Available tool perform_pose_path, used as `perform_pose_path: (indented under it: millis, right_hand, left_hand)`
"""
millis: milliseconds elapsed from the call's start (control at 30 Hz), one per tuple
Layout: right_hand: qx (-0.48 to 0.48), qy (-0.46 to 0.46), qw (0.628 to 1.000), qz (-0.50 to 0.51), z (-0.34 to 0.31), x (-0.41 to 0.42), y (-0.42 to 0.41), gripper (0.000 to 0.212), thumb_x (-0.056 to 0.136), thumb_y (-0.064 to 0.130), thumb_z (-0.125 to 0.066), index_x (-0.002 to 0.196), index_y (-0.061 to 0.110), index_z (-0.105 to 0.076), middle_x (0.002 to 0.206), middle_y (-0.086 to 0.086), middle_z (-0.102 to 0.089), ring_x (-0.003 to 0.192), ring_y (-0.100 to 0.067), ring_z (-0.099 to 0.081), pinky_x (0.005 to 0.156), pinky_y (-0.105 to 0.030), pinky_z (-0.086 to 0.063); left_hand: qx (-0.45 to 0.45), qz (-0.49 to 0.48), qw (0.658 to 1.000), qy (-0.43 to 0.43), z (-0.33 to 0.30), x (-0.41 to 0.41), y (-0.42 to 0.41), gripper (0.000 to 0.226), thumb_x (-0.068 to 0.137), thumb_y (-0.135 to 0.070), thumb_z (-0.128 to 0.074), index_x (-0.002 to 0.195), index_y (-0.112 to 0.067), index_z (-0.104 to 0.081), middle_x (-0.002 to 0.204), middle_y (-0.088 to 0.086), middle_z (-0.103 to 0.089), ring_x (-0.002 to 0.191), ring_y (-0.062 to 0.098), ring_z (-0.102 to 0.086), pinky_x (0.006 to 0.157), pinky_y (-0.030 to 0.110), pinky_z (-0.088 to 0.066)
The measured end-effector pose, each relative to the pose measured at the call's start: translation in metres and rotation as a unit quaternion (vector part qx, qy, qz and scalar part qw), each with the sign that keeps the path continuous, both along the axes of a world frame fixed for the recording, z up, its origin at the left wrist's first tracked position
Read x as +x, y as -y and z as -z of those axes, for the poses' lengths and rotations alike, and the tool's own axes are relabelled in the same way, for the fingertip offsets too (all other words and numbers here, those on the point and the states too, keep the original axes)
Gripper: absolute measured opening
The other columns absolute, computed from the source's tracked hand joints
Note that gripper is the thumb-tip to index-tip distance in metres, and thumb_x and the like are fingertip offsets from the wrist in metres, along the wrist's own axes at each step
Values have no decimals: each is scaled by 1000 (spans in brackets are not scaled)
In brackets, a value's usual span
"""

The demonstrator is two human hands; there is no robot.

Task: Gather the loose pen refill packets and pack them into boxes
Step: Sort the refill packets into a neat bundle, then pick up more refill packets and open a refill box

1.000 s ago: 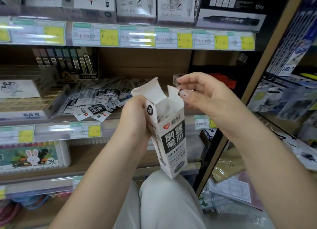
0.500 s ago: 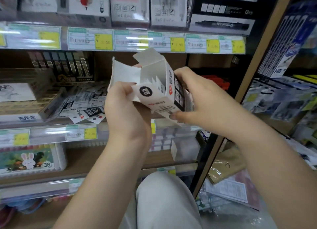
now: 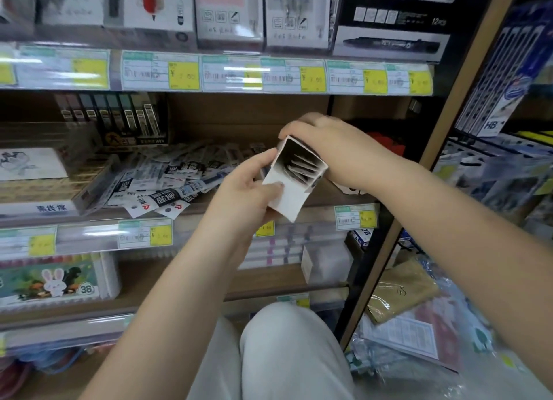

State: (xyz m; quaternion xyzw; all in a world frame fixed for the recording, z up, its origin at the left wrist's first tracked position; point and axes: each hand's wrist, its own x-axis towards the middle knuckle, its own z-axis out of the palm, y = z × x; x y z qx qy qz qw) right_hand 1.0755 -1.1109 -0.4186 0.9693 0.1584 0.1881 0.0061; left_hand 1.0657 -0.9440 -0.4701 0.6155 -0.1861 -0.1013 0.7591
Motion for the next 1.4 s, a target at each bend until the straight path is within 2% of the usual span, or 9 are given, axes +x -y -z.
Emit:
perform_pose_path:
  millis: [100,233,433,567,700,800,1033,1233,1400]
  right_hand:
    - [39,8,998,56,6,11,7,80,77,-10,-52,140,35,-30,142,-10,-37,122,-34,-46,95,-42,-45]
    - [157,-26,983,88,17,12,14,86,80,-9,-51,148,31,-17,141,-14,-36,118,-30,-51,90,-28,-43]
    - [225,-91,968,63,31,21,28,64,84,-1,-51,140,29,-40,143,-6,-39,128,-19,-42,92,-12,-28]
    - [212,-93,969,85,38,23,31,53,84,4,-51,133,24,-50,142,-6,-41,130,-19,-38,94,-15,-27]
    - [154,-92,979,97,44,25,27,50,83,2,-50,130,17,-54,141,-7,-41,129,-23,-40,104,-24,-32]
    - [128,-96,981,107,40,26,22,58,77,-6,-49,131,16,-53,143,-7,-40,130,-25,-39,106,-30,-35]
    - [163,-16,982,89,18,32,-15,53,82,-3,-47,131,15,-52,137,-9,-48,126,-26,-43,103,-33,-37]
    - [103,-130,980,108,21,65,-64,55,88,4,-50,138,22,-41,144,-5,-39,128,-26,-41,101,-32,-39]
    - [82,-240,960,120,47,86,-84,50,89,14,-51,138,20,-40,129,-11,-52,109,-29,-55,79,-29,-46]
  left_hand:
    - [13,-40,999,15,13,15,20,52,90,8,-42,133,-21,-51,125,7,-62,113,25,-59,96,44,-48]
    - [-8,-70,997,-21,24,30,41,55,91,5,-40,140,-20,-43,128,8,-60,113,28,-60,97,53,-46]
    - [30,-44,997,-59,28,38,58,55,92,7,-41,141,-18,-38,123,9,-60,108,25,-62,91,42,-52]
    - [175,7,983,-49,20,40,52,46,89,-6,-53,135,-8,-45,114,5,-57,109,27,-58,93,45,-51]
    - [321,23,947,7,3,47,39,18,83,1,-48,87,-9,-62,91,13,-61,92,30,-64,89,49,-53]
    - [409,-64,906,90,-8,65,30,27,88,-4,-48,108,-13,-64,108,12,-66,96,27,-64,87,37,-54]
    - [713,-115,683,109,2,109,-3,51,87,-29,-54,136,-17,-43,135,11,-50,125,34,-43,105,50,-35]
    - [738,-139,657,73,9,114,-21,48,86,-31,-56,129,-15,-47,133,13,-51,126,33,-42,108,50,-31]
    - [732,-155,656,98,12,111,-26,28,85,-13,-56,113,-11,-57,108,11,-61,100,30,-58,81,37,-50]
